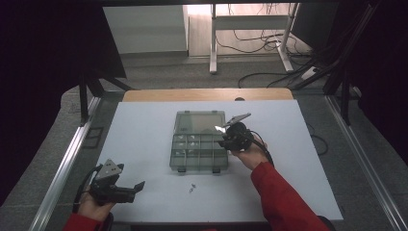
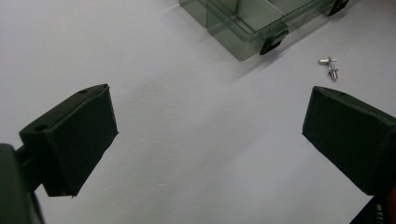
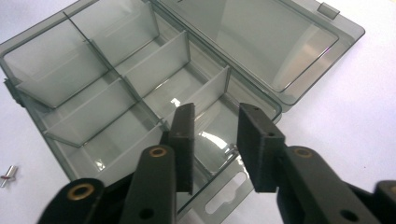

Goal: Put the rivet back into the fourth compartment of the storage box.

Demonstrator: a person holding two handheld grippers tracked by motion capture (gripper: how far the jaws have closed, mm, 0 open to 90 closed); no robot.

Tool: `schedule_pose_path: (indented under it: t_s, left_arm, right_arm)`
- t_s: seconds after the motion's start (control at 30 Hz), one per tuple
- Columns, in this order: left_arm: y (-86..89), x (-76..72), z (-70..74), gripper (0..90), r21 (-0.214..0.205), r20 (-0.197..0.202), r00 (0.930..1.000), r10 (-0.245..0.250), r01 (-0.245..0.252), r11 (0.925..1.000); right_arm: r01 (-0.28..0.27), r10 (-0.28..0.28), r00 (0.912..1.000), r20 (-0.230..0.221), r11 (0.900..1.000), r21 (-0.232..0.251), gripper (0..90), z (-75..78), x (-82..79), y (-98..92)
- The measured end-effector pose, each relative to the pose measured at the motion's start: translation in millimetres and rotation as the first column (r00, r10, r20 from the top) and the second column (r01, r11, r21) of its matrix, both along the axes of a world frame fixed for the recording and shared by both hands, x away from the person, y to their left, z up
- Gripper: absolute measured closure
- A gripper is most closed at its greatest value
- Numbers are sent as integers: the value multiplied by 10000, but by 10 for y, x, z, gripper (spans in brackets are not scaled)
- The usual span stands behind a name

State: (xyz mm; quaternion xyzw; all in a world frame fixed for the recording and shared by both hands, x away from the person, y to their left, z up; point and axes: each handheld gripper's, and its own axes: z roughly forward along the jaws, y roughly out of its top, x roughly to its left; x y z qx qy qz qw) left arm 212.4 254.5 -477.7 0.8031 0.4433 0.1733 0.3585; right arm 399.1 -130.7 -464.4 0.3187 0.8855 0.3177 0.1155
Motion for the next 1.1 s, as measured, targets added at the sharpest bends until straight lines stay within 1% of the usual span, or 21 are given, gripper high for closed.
schedule_pose_path:
  t_s: [0.03, 0.07, 0.1, 0.13, 0.17, 0.2, 0.3, 0.33, 0.43, 0.47, 0.5, 0.6, 0.67, 0.7, 0.83, 0.87, 0.93, 0.97, 1.03, 1.07, 1.1]
  left_arm:
    - [-1, 0, 0, 34, 1, 6, 10000, -3, 3, 10000]
    - [-1, -1, 1, 34, 7, 4, 10000, -1, 1, 10000]
    - [-1, -1, 0, 34, 6, 5, 10000, 0, 0, 10000]
    - [-1, -1, 0, 34, 3, 6, 10000, 6, -6, 10000]
    - [-1, -1, 0, 34, 6, 5, 10000, 6, -6, 10000]
    - [-1, -1, 0, 34, 5, 6, 10000, 4, -4, 10000]
    - [0, -1, 1, 34, 16, 9, 10000, -1, 1, 10000]
    - [-1, -3, 1, 34, 8, 12, 10000, -2, 2, 10000]
    - [-2, -5, 2, 34, 10, 25, 10000, -8, 8, 10000]
    - [-2, -5, 2, 34, 10, 25, 10000, -8, 8, 10000]
    - [-4, -7, 3, 34, 23, 38, 10000, -15, 15, 10000]
    - [-4, -8, 3, 34, 29, 54, 10000, -20, 20, 10000]
    - [-3, -9, 3, 34, 27, 58, 10000, -20, 19, 10000]
    - [-3, -9, 3, 34, 26, 60, 10000, -21, 21, 10000]
    - [-1, -11, 3, 34, 33, 76, 10000, -24, 24, 10000]
    - [-3, -12, 4, 34, 37, 78, 10000, -25, 25, 10000]
    - [-4, -12, 4, 34, 39, 81, 10000, -24, 24, 10000]
    - [-4, -13, 4, 34, 41, 83, 10000, -22, 21, 10000]
    - [-6, -12, 3, 34, 53, 94, 10000, -14, 14, 10000]
    - [-7, -12, 3, 34, 59, 94, 10000, -14, 13, 10000]
    - [-8, -13, 4, 34, 57, 94, 10000, -19, 19, 10000]
  right_arm:
    - [-53, 53, 10000, 46, 10000, -20, 623, 12, -28, 1]
    - [-53, 53, 10000, 46, 10000, -20, 623, 12, -28, 1]
    - [-91, 91, 9999, 77, 10000, 1, 578, 23, -54, 0]
    - [-91, 91, 9999, 77, 10000, 1, 578, 23, -54, 0]
    - [-122, 121, 9999, 122, 9999, 90, 536, 31, -83, -7]
    - [-122, 121, 9999, 122, 9999, 90, 536, 31, -83, -7]
    - [-254, 253, 9997, 51, 9995, 198, 447, 38, -145, -29]
    - [-254, 253, 9997, 51, 9995, 198, 447, 38, -145, -29]
    - [-368, 367, 9993, 23, 9988, 328, 369, 60, -211, -56]
    - [-368, 367, 9993, 23, 9988, 328, 369, 60, -211, -56]
    - [-497, 497, 9988, 6, 9979, 410, 331, 66, -244, -61]
    - [-614, 613, 9981, 33, 9973, 394, 291, 67, -280, -53]
    - [-695, 692, 9975, 111, 9971, 315, 240, 66, -315, -37]
    - [-746, 739, 9970, 213, 9968, 298, 193, 67, -350, -23]
    - [-721, 712, 9971, 258, 9967, 364, 152, 77, -385, -16]
    - [-697, 691, 9975, 143, 9966, 449, 127, 82, -398, -23]
    - [-736, 733, 9973, 93, 9962, 462, 120, 83, -402, -30]
    - [-719, 719, 9974, 29, 9961, 501, 94, 75, -414, -44]
    - [-798, 800, 9968, -36, 9958, 440, 59, 63, -429, -56]
    - [-798, 800, 9968, -36, 9958, 440, 59, 63, -429, -56]
    - [-878, 877, 9961, 28, 9955, 354, 33, 53, -454, -65]
